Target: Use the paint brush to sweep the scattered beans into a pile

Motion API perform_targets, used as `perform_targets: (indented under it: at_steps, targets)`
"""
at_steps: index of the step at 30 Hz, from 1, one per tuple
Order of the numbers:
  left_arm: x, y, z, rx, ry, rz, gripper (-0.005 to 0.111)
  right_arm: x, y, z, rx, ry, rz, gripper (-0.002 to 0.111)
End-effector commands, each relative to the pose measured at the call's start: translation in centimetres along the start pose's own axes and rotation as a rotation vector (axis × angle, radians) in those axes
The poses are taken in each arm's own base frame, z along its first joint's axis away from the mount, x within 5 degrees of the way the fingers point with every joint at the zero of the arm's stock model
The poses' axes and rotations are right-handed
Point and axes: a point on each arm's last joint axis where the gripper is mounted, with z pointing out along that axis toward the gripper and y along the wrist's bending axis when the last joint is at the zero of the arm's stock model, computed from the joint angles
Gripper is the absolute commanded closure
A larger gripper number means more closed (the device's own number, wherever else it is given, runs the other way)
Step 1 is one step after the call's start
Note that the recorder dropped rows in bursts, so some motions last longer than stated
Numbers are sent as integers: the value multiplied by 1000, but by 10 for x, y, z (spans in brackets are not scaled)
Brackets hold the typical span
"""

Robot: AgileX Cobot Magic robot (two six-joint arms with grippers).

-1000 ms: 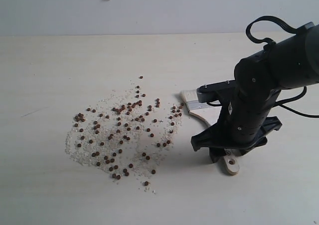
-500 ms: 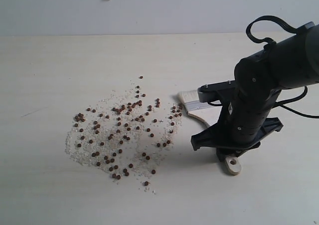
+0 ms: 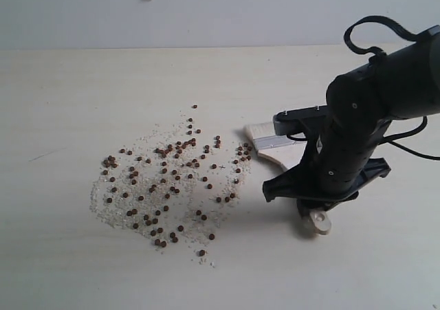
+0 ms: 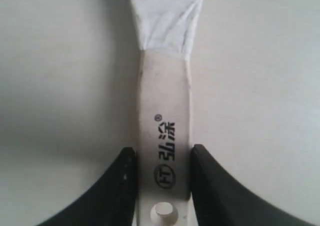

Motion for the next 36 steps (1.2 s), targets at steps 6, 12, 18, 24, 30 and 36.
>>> perform_targets:
  at_steps: [6, 12, 18, 24, 30, 36]
  targets:
    - [0, 0, -1, -2, -6, 1, 107, -2, -3, -33, 0, -119, -48, 108]
    - [0, 0, -1, -2, -6, 1, 107, -8, -13, -36, 46, -155, -68, 108]
    - [0, 0, -1, -2, -6, 1, 107, -13, -21, -38, 52, -172, -48, 108]
    - [0, 0, -1, -2, -6, 1, 107, -27, -20, -50, 74, -228, -96, 108]
    - [0, 0, -1, -2, -6, 1, 107, -45, -17, -70, 89, -277, -145, 108]
    - [-15, -4, -2, 56, -163, -182, 107, -58, -14, -86, 93, -330, -186, 108]
